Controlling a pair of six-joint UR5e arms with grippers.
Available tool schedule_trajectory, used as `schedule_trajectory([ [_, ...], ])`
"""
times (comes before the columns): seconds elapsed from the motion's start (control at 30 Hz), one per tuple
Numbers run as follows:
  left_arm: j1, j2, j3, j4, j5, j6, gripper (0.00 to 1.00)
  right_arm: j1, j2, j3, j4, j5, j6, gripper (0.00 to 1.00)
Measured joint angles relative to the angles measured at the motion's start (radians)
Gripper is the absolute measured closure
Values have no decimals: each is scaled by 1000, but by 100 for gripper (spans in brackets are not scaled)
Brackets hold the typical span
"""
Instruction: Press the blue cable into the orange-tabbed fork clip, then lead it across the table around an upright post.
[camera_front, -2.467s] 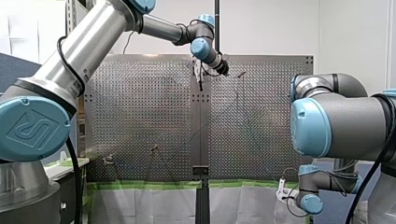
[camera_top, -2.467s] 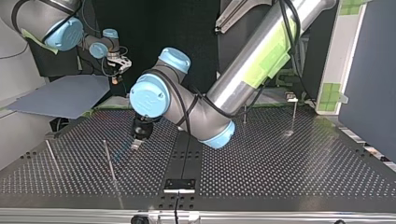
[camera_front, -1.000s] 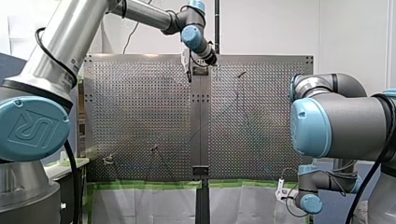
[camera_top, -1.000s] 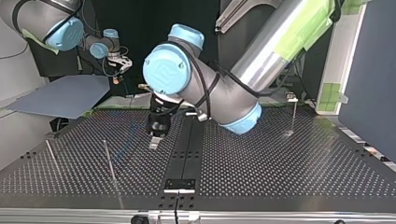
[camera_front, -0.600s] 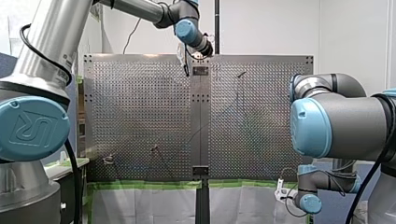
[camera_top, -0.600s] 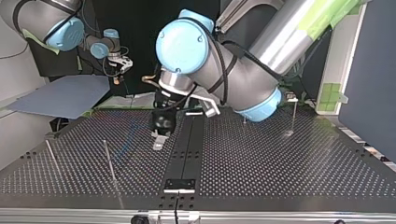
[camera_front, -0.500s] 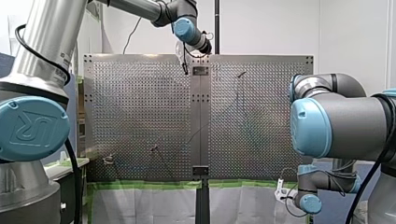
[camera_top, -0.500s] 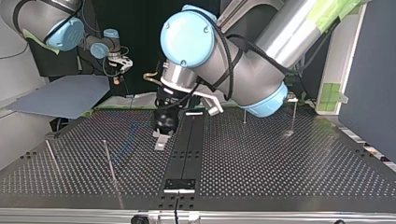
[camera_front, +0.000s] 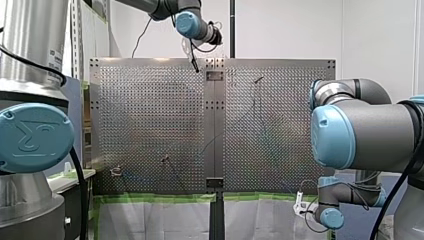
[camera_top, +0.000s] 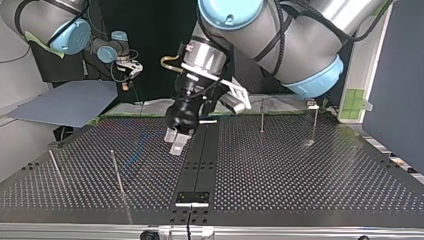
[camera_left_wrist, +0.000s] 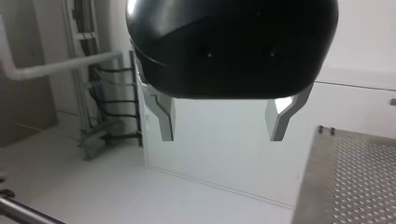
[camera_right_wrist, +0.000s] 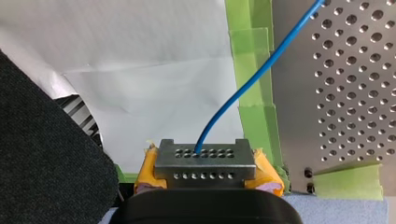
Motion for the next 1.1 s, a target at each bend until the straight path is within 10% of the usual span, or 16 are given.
schedule_trajectory([
  [0.27,-3,52,-78,78,-7,-2,5,5,0,0,0,0,-1,100],
  [1.1,-4,-45,-316,316,-134,21,5,13,-1,0,-5,0,-1,100],
])
